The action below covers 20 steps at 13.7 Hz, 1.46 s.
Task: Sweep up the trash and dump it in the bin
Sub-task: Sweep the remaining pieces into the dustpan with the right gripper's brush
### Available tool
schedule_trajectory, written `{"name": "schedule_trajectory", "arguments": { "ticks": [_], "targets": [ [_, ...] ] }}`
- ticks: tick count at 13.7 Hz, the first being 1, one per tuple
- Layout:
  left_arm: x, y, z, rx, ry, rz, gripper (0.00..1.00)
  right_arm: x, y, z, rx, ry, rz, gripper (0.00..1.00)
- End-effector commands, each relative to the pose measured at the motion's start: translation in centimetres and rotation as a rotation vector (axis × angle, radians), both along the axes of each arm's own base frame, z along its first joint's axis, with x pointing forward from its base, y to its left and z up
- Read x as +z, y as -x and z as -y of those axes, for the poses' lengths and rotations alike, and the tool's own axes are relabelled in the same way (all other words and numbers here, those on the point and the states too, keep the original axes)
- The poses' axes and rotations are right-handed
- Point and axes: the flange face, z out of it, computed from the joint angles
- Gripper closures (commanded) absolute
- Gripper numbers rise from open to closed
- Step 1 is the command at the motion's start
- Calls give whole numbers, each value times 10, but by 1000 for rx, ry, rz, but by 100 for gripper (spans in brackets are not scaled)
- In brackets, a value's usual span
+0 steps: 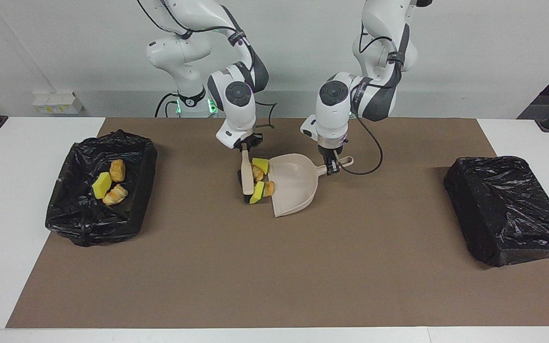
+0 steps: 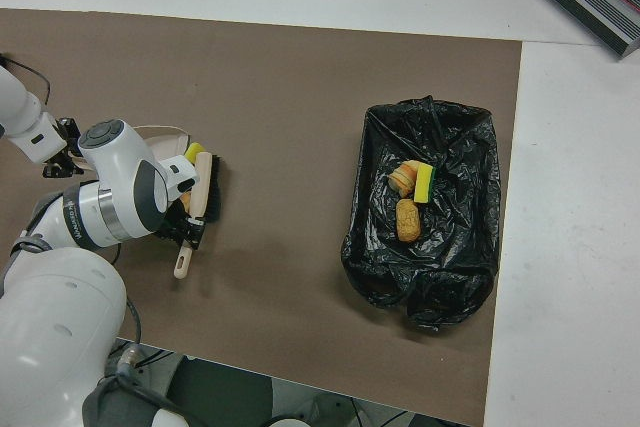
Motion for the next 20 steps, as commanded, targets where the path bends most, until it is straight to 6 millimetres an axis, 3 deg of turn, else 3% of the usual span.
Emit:
{"name": "schedule_trajectory", "arguments": {
  "ticks": [1, 4, 8, 10, 13, 15, 18, 20],
  "targets": [
    [-1, 11, -1, -1, 11, 7, 100, 9, -21, -49, 3, -111, -18, 100],
    [-2, 6, -7, -52, 14, -2, 100, 21, -28, -69, 14, -236, -26, 100],
    [2, -1, -12, -51, 25, 8, 100, 50, -24, -50, 97, -230, -60, 100],
    [31, -7, -28, -24, 65, 39, 100, 69, -27, -22, 113, -182, -67, 100],
    [67, -13, -59, -37, 136, 54, 100, 95, -25, -2, 161, -102, -31, 100],
    [92, -9, -98, -67, 122, 4, 100, 107, -25, -2, 156, -98, -7, 100],
    [106, -9, -190, 94, 84, -112, 100, 110, -17, -16, 135, -118, 23, 100],
    [101, -3, -252, 184, 45, -134, 100, 91, 4, -52, 158, -98, -7, 100]
  ]
}}
